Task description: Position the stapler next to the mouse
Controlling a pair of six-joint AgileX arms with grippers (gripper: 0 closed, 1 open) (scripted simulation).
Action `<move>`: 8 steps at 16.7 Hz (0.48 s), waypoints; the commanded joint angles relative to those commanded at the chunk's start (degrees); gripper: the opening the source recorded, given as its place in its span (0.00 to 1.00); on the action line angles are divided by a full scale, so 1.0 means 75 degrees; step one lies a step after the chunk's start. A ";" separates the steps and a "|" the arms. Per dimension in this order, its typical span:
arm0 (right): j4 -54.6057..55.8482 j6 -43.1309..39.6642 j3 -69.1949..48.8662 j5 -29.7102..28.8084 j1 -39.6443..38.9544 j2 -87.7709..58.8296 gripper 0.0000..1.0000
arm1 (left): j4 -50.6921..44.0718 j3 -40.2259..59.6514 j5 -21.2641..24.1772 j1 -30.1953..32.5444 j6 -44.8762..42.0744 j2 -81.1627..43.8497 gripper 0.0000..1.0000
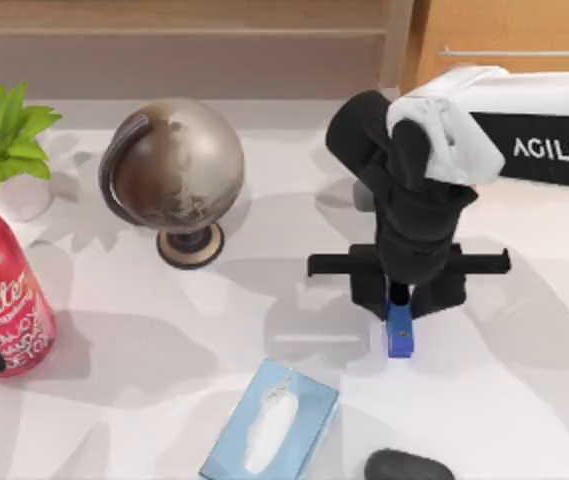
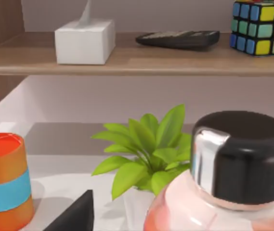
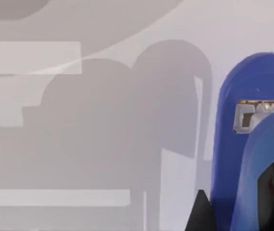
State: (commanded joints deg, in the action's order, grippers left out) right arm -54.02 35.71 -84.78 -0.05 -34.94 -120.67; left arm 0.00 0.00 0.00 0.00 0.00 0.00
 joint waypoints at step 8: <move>0.0000 0.0000 0.0000 0.0000 0.0000 0.0000 0.90 | 0.0000 0.0000 0.0000 0.0000 0.0000 0.0000 1.00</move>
State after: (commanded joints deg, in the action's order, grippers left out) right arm -54.02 35.71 -84.78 -0.05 -34.94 -120.67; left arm 0.00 0.00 0.00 0.00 0.00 0.00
